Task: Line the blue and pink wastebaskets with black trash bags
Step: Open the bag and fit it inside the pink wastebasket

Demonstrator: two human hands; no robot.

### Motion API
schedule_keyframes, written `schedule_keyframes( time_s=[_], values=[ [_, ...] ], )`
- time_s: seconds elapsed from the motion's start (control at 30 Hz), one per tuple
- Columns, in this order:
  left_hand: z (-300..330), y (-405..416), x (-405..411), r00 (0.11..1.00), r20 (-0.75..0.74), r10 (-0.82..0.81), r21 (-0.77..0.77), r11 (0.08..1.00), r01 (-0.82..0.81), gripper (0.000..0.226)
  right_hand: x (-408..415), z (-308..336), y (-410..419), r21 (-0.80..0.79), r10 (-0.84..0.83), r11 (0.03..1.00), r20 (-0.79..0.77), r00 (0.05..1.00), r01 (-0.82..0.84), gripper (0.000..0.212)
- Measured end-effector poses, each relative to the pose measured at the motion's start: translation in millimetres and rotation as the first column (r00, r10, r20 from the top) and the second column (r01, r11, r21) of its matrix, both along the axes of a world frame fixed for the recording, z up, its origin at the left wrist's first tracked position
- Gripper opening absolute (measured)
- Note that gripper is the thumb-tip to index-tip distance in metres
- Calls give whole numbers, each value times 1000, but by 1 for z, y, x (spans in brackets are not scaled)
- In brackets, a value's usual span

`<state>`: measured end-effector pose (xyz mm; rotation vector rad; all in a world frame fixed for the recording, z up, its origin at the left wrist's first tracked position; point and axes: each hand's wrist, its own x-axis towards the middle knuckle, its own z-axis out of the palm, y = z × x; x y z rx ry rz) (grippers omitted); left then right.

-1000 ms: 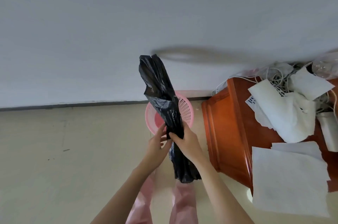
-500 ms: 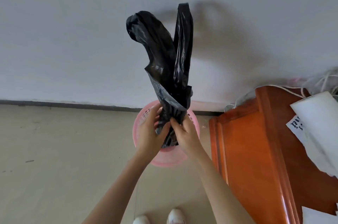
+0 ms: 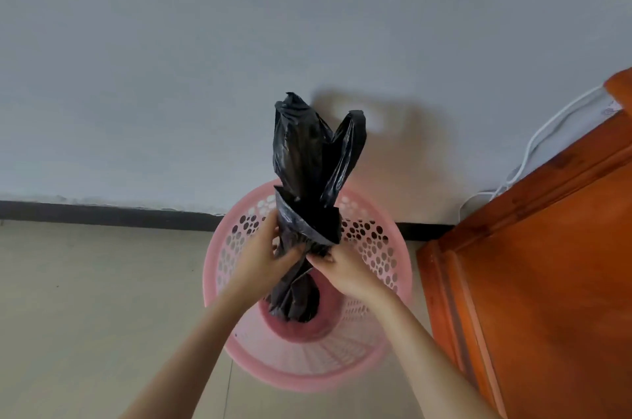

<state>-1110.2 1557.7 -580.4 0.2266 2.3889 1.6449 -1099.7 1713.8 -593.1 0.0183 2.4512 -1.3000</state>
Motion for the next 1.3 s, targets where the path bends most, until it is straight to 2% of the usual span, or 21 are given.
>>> schedule_keyframes(
  time_s=[0.07,0.1,0.13,0.2,0.23,0.27,0.33,0.37,0.43,0.47,0.53,0.6,0.67,0.77,0.93,1.0,1.07,1.13,1.23,1.3],
  values=[
    [-9,-1,-2,989,-134,56,-77,995,-67,62,-5,-13,3,6,18,1000,-6,1000,-18,5],
    [-7,-4,-2,957,-274,92,-159,977,-140,66,-7,-15,4,7,20,1000,-42,999,-20,12],
    [-3,-7,-2,879,-469,88,-237,946,-221,68,-9,-16,7,4,29,1000,-90,995,-28,19],
    [4,-14,-1,567,-822,-59,-282,906,-315,66,-5,-9,13,-5,57,998,-178,982,-59,32],
    [6,-16,-2,427,-892,-146,-300,900,-318,63,-1,-1,15,-25,64,997,-215,974,-71,38],
    [8,-18,-5,358,-908,-218,-335,891,-306,59,5,8,17,-48,55,996,-255,965,-69,43],
    [10,-20,-12,364,-879,-308,-415,870,-266,41,20,23,19,-44,0,999,-383,924,-18,47],
    [10,-23,-13,382,-863,-331,-441,862,-250,28,26,28,20,40,-21,998,-509,861,48,48],
    [12,-26,-9,396,-838,-375,-484,845,-225,9,37,39,20,284,106,939,-775,624,193,46],
    [14,-26,-6,388,-831,-398,-498,843,-204,5,41,43,20,365,221,905,-842,493,218,42],
    [17,-24,-1,342,-830,-440,-515,841,-166,9,41,47,20,500,434,844,-849,302,194,33],
    [17,-26,1,290,-826,-483,-538,828,-155,9,34,49,16,594,558,780,-803,210,198,25],
    [17,-34,-4,267,-807,-526,-579,793,-189,6,23,44,16,664,646,716,-747,158,213,20],
    [20,-55,-12,287,-784,-550,-619,730,-291,9,7,38,18,769,753,598,-636,172,226,24],
    [29,-84,-11,499,-692,-522,-705,637,-311,22,-4,42,28,870,798,463,-492,349,170,18],
    [29,-92,-8,581,-640,-503,-743,598,-300,22,-1,42,32,882,806,446,-470,359,153,17],
    [29,-87,-2,622,-610,-491,-762,578,-291,29,3,42,34,867,795,477,-494,352,141,19],
    [26,-72,2,576,-616,-538,-759,601,-250,41,6,44,32,851,785,513,-518,340,112,21],
    [16,-45,9,409,-679,-610,-713,681,-167,25,14,43,24,856,789,515,-493,365,44,16],
    [15,-39,14,380,-715,-586,-666,736,-120,13,20,46,26,853,777,522,-474,414,-1,13]
  ],
)
